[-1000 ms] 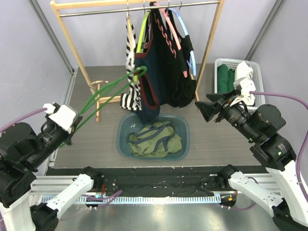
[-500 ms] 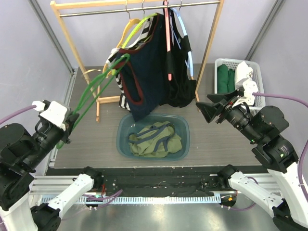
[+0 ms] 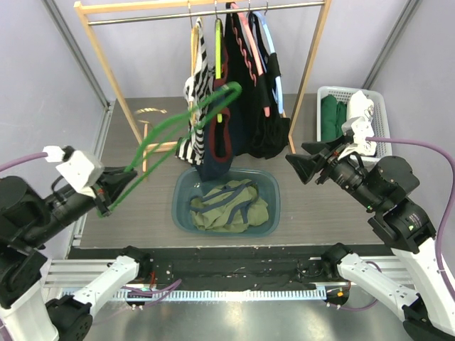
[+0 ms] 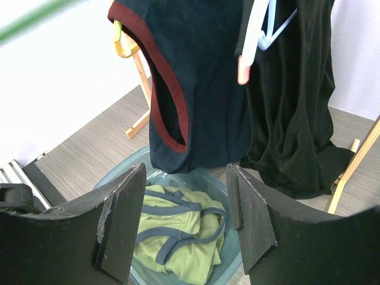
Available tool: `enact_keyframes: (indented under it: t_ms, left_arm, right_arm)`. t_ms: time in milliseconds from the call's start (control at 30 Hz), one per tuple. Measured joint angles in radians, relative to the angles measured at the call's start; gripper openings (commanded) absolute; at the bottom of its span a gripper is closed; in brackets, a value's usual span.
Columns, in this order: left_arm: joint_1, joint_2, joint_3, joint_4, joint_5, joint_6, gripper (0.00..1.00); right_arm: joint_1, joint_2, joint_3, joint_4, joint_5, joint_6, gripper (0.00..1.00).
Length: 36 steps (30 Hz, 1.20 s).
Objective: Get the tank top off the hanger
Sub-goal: Place the hanger at the clothesline.
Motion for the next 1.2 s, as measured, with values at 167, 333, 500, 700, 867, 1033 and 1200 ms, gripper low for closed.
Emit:
enact_keyframes:
  t_ms: [167,333,500,700,867,1033,1200]
  left_arm:
    - [0.008,0.01,0.148,0.042,-0.159,-0.027,0.0]
    - [0.019,-0.011,0.205,0.14,-0.302,-0.026,0.0]
    - [0.023,-0.076,-0.023,0.21,-0.451,-0.026,0.0]
    - [0.027,0.023,-0.233,0.186,-0.572,-0.051,0.0]
    - [0.027,0.161,-0.183,0.184,-0.622,-0.068,0.0]
    - [0.031,0.32,0.0,0.195,-0.676,-0.092,0.0]
    - [0.065,0.415,0.112,0.198,-0.669,-0.138,0.0]
  right_arm:
    - [0.0,-0.006,-0.007,-0.001,0.0,0.003,0.64]
    - [0.0,-0.007,-0.008,-0.001,-0.003,0.003,0.64]
    - [0.0,-0.014,-0.008,-0.001,-0.004,0.003,0.64]
    - [0.0,-0.018,-0.016,0.002,-0.012,0.003,0.64]
    - [0.0,-0.018,-0.031,0.004,-0.018,0.003,0.64]
    - [0.0,-0.037,-0.049,0.006,-0.018,0.003,0.64]
    - [0.0,-0.063,-0.058,0.003,-0.014,0.003,0.64]
